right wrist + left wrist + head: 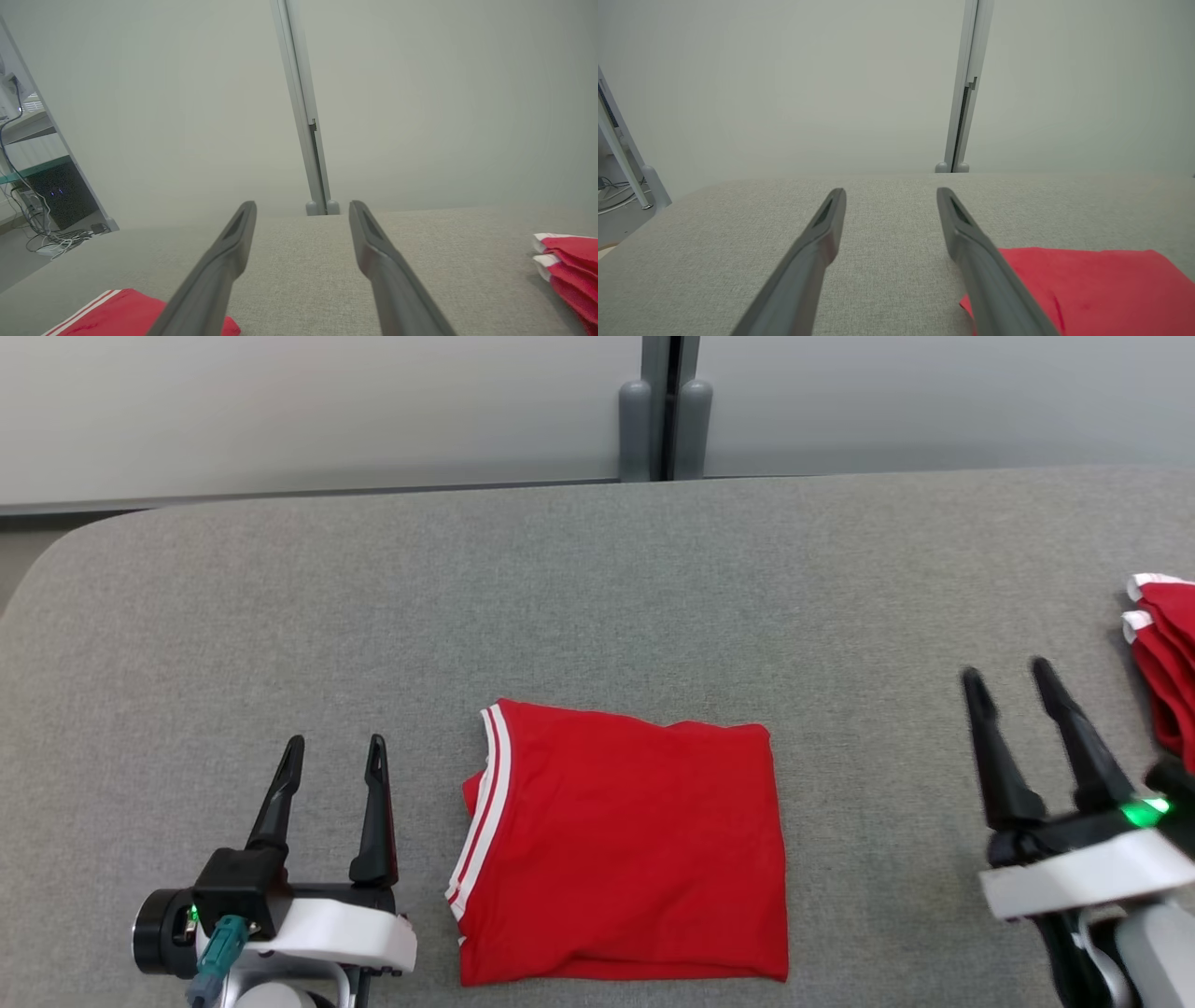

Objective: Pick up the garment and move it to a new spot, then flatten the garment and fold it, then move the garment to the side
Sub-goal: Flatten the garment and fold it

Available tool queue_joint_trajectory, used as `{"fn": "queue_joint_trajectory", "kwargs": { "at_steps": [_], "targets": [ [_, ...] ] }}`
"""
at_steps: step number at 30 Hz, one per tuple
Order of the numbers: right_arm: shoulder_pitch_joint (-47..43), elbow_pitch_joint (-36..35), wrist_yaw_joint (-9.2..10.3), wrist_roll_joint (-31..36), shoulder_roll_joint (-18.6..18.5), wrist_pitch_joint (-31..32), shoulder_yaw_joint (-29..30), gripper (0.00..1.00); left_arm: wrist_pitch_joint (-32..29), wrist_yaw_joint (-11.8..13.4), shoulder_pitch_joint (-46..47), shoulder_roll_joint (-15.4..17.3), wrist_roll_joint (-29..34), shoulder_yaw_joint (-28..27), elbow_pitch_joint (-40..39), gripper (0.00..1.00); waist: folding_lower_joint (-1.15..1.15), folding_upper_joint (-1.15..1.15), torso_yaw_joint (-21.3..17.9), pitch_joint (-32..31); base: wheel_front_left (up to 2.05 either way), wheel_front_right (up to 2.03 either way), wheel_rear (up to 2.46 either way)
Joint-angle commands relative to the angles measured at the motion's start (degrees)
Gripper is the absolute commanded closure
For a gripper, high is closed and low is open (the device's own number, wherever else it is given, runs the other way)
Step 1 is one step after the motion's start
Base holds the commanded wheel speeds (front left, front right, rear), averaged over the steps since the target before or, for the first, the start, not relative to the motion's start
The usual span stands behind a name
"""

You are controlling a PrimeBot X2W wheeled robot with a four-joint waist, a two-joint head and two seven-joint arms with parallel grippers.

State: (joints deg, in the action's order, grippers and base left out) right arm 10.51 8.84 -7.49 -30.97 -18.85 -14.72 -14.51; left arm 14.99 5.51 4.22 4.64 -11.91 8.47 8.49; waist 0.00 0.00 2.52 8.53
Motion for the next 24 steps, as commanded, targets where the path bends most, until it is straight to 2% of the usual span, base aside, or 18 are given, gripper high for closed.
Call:
{"fn": "queue_joint_trajectory", "kwargs": {
  "at_steps": [1, 4, 11, 24],
  "targets": [
    [-1.3, 0.0, 0.0, 0.9, -0.1, -0.2, 1.0, 0.0, 0.2, -0.4, -0.3, 0.5, 0.0, -0.2, 0.0, 0.0, 0.0, 0.0, -0.6, -0.8, 0.0, 0.0, 0.0],
    [-5.1, -0.8, 0.0, 3.6, -0.1, 1.4, 4.8, 0.0, 0.2, -1.0, -1.7, 1.4, -0.2, -0.6, 0.2, 0.0, 0.0, 0.0, -1.1, -1.9, 0.0, 0.0, 0.0],
    [-11.7, -5.2, 0.0, 8.1, 1.6, 5.1, 9.3, 0.0, -0.1, -1.8, -4.3, 2.9, -0.9, -0.8, 0.4, 0.0, 0.0, 0.0, -1.9, -4.9, 0.0, 0.0, 0.0],
    [-19.5, -10.8, 0.0, 11.5, 4.5, 10.8, 11.3, 0.0, -2.3, -1.4, -8.9, 4.5, -1.5, -0.3, -0.3, 0.0, 0.0, 0.0, -1.8, -9.8, 0.0, 0.0, 0.0]
  ]
}}
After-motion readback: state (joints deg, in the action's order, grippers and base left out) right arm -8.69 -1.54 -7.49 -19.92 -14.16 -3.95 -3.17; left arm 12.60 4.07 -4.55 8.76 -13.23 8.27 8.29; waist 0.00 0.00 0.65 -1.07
